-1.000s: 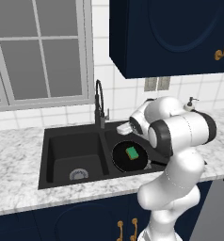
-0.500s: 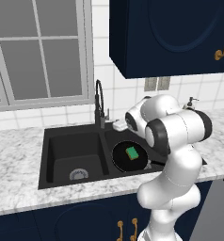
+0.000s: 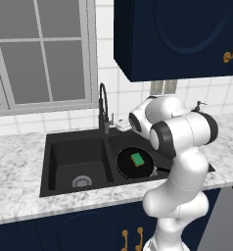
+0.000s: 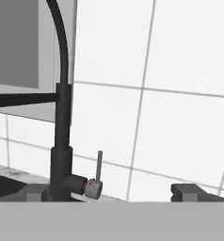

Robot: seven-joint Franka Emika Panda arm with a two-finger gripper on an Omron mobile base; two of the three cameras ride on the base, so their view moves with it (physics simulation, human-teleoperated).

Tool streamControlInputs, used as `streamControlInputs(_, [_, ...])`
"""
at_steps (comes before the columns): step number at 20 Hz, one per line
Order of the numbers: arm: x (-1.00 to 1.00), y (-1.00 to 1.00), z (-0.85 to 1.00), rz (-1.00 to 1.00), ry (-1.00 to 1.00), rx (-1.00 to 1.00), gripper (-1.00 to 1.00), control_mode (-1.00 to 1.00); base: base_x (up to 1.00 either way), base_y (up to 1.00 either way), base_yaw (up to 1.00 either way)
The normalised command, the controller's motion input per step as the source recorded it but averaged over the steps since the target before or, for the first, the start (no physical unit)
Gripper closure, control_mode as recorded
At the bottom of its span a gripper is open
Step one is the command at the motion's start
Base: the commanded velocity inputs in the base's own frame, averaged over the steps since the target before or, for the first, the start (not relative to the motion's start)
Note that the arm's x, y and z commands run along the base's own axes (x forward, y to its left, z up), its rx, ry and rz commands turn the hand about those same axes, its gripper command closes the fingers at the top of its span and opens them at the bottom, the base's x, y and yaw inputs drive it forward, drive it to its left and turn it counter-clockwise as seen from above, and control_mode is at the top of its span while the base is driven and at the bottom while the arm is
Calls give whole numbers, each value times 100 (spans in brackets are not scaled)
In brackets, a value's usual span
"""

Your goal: Pick the pan and sponge and place them into the sink. Then turn on the water.

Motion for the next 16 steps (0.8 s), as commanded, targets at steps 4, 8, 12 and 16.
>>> streamControlInputs(4, [14, 8, 2, -2, 0, 3, -100, -100, 0, 0, 0])
streamControlInputs(8, [0, 13, 0, -1, 0, 1, -100, -100, 0, 0, 0])
streamControlInputs(12, [0, 11, -5, -5, -1, 4, -100, -100, 0, 0, 0])
streamControlInputs(16, [0, 14, -16, -10, 0, 6, -100, -100, 0, 0, 0])
